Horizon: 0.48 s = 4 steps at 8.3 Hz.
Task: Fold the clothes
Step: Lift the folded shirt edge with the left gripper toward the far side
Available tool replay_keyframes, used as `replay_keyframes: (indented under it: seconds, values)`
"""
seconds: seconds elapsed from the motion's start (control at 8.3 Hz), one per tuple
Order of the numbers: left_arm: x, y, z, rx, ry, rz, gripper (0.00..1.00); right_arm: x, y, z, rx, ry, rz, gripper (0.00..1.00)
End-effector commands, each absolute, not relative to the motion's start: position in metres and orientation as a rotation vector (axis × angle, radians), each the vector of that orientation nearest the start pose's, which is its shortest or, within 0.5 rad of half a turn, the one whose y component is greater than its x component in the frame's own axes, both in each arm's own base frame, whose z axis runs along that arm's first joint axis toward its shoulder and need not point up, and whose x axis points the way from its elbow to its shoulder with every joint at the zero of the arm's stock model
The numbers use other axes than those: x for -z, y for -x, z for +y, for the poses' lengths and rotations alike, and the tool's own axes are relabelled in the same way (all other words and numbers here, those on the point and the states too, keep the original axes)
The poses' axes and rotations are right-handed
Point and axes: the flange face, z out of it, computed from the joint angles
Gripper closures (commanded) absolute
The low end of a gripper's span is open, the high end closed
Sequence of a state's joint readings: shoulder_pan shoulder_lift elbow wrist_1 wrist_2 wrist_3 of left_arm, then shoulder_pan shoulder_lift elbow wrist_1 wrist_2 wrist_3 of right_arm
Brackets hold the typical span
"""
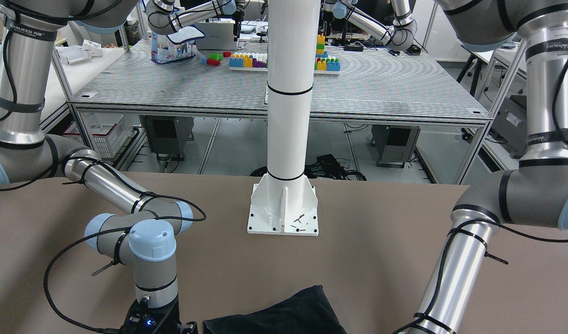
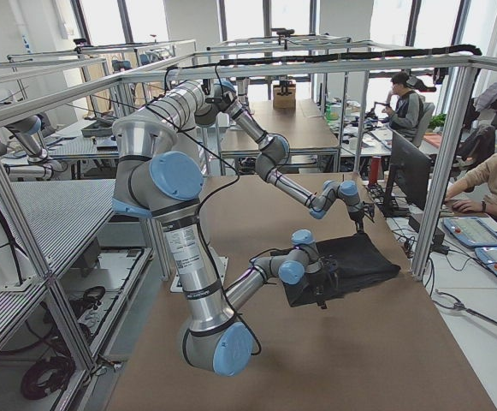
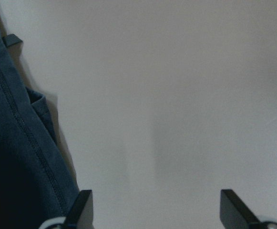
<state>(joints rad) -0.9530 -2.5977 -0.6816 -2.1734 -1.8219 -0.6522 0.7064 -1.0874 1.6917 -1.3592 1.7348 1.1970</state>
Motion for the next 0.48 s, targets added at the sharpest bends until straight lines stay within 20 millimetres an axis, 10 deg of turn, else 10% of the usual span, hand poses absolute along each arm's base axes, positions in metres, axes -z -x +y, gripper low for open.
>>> replay_keyframes:
  seconds: [0.0, 0.36]
  values:
    - [-0.35, -0.389, -0.791, -0.139, -0.516, 0.628, 0.0, -0.307, 0.429, -0.52, -0.258, -0.29, -0.781, 0.06]
    - [-0.372, -0.35, -0.768, -0.171, -0.489, 0.727, 0.0, -0.294, 0.471, -0.555, -0.376, -0.268, -0.858, 0.07]
